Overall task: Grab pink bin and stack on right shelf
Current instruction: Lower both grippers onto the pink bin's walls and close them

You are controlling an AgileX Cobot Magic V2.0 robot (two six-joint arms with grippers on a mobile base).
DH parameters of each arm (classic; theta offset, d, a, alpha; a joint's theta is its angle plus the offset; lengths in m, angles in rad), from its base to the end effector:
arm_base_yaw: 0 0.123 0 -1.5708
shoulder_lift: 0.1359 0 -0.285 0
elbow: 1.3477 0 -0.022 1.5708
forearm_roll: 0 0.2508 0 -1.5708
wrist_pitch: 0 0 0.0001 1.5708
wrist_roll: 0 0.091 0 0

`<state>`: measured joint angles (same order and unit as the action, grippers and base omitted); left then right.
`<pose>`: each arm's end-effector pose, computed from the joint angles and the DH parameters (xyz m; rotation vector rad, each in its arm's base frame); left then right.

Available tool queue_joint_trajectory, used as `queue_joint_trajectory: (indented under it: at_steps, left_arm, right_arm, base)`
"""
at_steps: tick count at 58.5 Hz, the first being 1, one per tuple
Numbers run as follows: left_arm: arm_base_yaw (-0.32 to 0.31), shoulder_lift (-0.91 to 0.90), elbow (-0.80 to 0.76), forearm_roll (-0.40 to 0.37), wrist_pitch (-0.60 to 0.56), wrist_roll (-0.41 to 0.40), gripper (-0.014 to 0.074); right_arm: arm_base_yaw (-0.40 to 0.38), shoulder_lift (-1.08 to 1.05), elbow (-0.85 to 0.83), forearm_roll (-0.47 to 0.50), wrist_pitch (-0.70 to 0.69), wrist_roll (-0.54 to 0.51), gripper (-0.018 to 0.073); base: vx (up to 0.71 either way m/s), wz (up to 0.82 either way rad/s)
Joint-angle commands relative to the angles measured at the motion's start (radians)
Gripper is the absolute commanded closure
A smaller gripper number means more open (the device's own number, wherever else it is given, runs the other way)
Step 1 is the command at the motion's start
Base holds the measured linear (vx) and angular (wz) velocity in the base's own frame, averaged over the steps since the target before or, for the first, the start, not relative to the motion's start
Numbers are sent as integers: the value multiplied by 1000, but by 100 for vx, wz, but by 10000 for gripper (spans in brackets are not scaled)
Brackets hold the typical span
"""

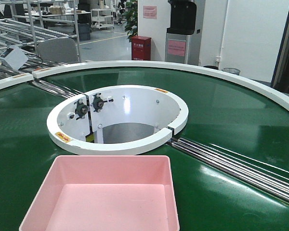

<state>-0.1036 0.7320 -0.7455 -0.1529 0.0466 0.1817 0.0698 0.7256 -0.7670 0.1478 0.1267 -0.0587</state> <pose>0.1531 -0.0166 0.3924 0.1061 1.5128 -0.0651 0.1508 0.0123 0.3934 -0.0004 1.5692 0.1386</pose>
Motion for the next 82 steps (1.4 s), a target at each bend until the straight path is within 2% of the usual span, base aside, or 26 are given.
queue_joint_trajectory:
  at_steps: [1,5,8,17,22,27,31,34,42,52,61,69,77,82]
  left_arm:
    - [2,21,-37,-8,-103,2,55]
    - [0,35,-37,-10,-103,-13,53]
    - [-1,44,-41,-10,-75,-22,55]
    - [-1,132,-135,-9,203,-35,60]
    - [-1,223,-199,-10,295,-35,60]
    - [-1,297,-246,-10,369,-35,60]
    - [-1,356,-263,-10,386,-35,60]
    - [-1,385,-267,-10,383,-35,60]
    - [-1,464,-269,-10,373,-35,60]
    - [-1,570,-287,-10,378,-35,60]
    - [-1,683,-376,-10,422,-35,60]
    - [-1,802,-497,-14,513,-35,60]
    - [-1,936,-601,-63,595,-32,60]
    - [-1,1006,-637,-90,608,-32,60]
  right_arm:
    - [1,23,-36,30,-80,6,-156]
    - [26,50,-41,74,-43,12,-143]
    - [56,93,-67,69,22,1,-123]
    - [156,322,-281,37,334,-16,-55]
    - [216,500,-443,5,476,50,-24]
    - [276,663,-580,-99,576,163,-11]
    - [323,805,-694,-177,647,280,-10]
    - [349,895,-768,-217,689,328,-10]
    - [360,1099,-939,-186,766,361,-8]
    - [360,1266,-1071,-156,835,370,13]
    - [360,1328,-1094,-161,845,387,58]
    - [360,1342,-1094,-168,845,387,83]
    - [360,1344,-1094,-180,851,387,85]
    - [360,1344,-1094,-196,860,387,85]
  base:
    - [0,0]
    - [0,0]
    - [0,0]
    - [0,0]
    - [0,0]
    - [0,0]
    - [0,0]
    - [0,0]
    - [0,0]
    - [0,0]
    - [0,0]
    - [0,0]
    - [0,0]
    - [0,0]
